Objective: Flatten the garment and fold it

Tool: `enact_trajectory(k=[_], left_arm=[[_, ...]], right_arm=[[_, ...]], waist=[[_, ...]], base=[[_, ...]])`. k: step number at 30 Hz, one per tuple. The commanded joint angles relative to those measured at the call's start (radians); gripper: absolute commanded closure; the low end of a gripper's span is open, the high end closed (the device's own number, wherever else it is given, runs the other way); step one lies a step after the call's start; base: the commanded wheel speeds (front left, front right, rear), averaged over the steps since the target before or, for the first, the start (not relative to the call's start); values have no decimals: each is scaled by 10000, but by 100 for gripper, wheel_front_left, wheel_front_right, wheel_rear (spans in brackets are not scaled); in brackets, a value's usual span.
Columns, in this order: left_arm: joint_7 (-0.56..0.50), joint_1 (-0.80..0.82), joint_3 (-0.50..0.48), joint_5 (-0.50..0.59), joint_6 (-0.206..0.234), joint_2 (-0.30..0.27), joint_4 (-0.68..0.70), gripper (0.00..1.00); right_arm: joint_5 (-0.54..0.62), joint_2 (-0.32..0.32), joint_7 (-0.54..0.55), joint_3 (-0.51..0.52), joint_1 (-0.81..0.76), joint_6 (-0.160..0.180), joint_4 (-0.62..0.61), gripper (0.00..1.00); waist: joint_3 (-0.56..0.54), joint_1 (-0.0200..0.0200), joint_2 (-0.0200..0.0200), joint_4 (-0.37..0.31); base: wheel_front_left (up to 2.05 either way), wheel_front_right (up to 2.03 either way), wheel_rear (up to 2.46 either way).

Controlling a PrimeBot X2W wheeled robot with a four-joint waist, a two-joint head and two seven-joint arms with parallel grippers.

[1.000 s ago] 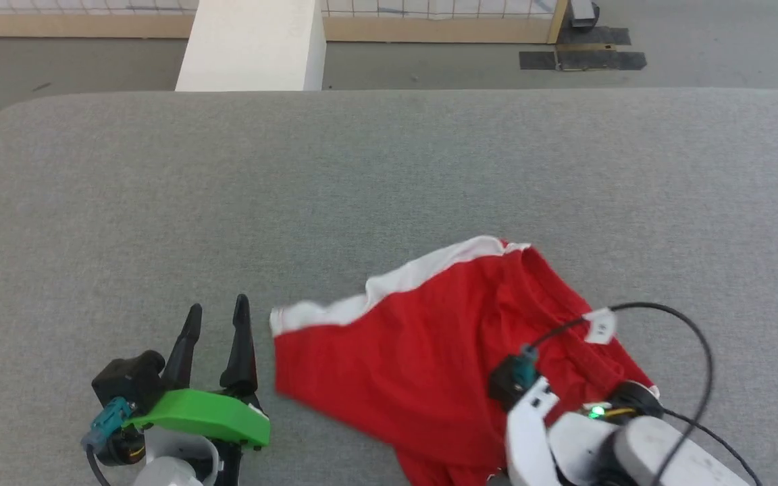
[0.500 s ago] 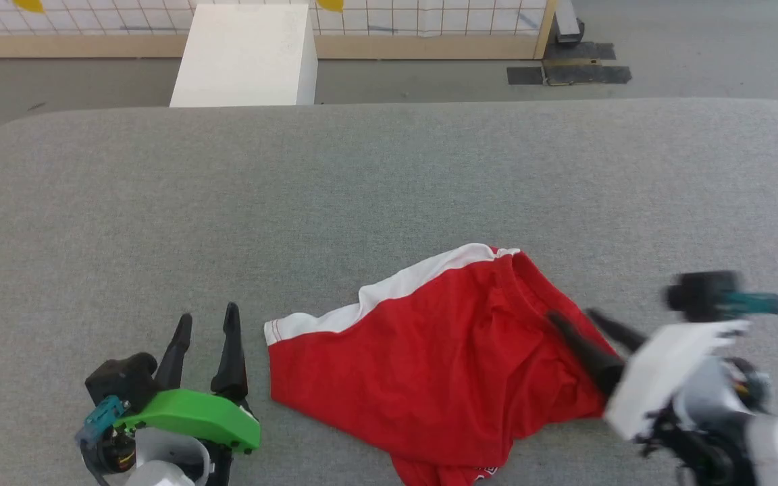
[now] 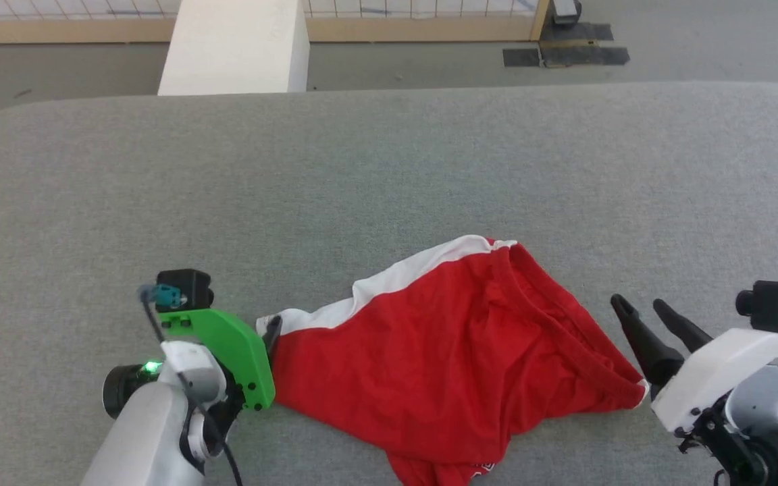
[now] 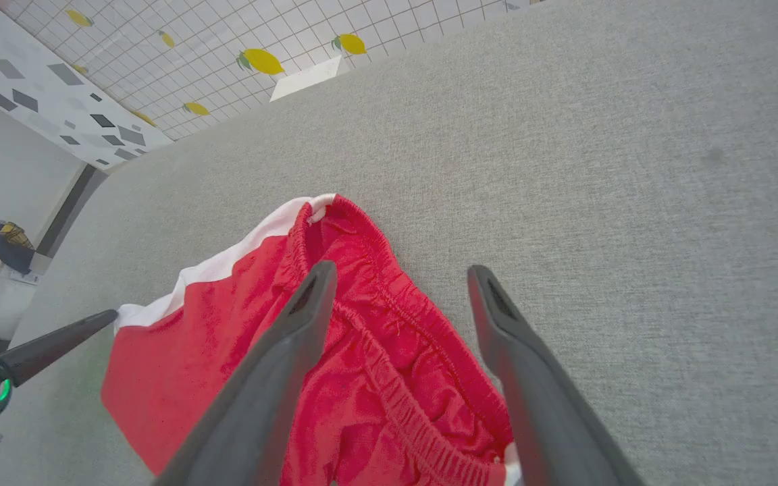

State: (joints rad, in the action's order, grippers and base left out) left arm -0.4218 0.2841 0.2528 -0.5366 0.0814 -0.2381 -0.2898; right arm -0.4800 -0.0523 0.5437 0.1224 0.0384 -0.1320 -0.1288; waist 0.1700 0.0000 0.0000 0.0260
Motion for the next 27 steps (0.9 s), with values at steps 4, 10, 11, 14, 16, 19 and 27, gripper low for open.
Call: enact_trajectory(k=[4, 10, 11, 14, 16, 19, 27], left_arm=[[-786, 130, 204, -212, 6, -19, -415, 0], [-537, 6, 35, -466, -73, 13, -324, 100], [-347, -34, -63, -552, -95, 53, -197, 100], [239, -277, -384, -824, -147, 173, 303, 100], [580, -514, -608, -1051, -185, 271, 745, 100], [895, -842, -771, -1226, -206, 358, 1405, 100], [1152, -1090, -616, -1297, -231, 617, 2132, 100]], right_arm=[[45, 19, -210, -59, 245, 13, 148, 0], [288, 19, -318, 26, 378, 13, 147, 0], [410, 19, -290, -46, 422, 13, 126, 0], [1046, 19, -139, -492, 720, 13, 82, 0], [1418, 19, 51, -1073, 1093, 13, 147, 0], [2312, 20, 380, -1879, 1931, 13, 569, 0], [4004, 20, 1143, -3126, 4349, 13, 3322, 0]], waist=[[289, 0, 0, -273], [382, 0, 0, -296], [372, 0, 0, -289], [364, 0, 0, -296], [389, 0, 0, -269], [494, 0, 0, -137], [960, 0, 0, 331]], base=[[0, 0, 0], [0, 0, 0], [0, 0, 0], [0, 0, 0], [0, 0, 0], [0, 0, 0], [0, 0, 0]])
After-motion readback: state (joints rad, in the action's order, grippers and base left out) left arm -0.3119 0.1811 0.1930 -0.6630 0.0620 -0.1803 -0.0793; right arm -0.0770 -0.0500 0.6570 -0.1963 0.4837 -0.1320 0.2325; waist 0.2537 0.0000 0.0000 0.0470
